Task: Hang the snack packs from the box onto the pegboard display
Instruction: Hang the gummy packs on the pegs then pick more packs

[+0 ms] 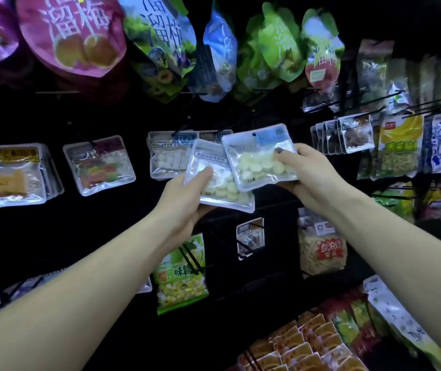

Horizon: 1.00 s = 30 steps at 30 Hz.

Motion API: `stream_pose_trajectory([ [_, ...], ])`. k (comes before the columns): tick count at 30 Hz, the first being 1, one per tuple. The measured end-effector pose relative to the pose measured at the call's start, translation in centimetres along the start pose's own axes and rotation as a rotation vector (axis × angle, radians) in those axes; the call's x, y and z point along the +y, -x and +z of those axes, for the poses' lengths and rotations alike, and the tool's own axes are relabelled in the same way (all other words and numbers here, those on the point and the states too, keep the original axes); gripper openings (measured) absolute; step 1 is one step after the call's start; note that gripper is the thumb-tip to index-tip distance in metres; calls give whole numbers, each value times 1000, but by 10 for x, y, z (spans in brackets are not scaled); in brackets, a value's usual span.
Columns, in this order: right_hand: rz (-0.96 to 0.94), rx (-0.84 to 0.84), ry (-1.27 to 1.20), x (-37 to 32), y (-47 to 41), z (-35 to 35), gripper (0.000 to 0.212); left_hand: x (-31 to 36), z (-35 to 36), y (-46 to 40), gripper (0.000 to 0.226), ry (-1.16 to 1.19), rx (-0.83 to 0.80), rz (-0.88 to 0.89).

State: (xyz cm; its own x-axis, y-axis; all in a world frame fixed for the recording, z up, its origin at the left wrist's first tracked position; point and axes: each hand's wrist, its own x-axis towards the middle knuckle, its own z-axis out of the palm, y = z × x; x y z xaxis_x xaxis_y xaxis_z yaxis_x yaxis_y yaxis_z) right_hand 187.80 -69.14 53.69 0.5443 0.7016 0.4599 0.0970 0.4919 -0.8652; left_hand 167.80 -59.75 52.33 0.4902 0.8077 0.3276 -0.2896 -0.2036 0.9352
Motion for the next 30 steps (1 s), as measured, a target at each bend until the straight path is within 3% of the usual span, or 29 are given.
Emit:
stream_pose_trajectory([
  [2, -50, 30, -70, -9, -19, 2, 4, -1, -2, -10, 16, 10, 16, 13],
  [10, -44, 101, -138, -7, -59, 12, 6, -5, -5, -33, 16, -25, 5, 58],
  [17, -38, 67, -130, 8, -69, 12, 16, -12, -7, -41, 17, -89, 4, 53],
  [30, 15, 102, -92, 28, -102, 28, 9, -28, -18, -50, 16, -190, 40, 15],
])
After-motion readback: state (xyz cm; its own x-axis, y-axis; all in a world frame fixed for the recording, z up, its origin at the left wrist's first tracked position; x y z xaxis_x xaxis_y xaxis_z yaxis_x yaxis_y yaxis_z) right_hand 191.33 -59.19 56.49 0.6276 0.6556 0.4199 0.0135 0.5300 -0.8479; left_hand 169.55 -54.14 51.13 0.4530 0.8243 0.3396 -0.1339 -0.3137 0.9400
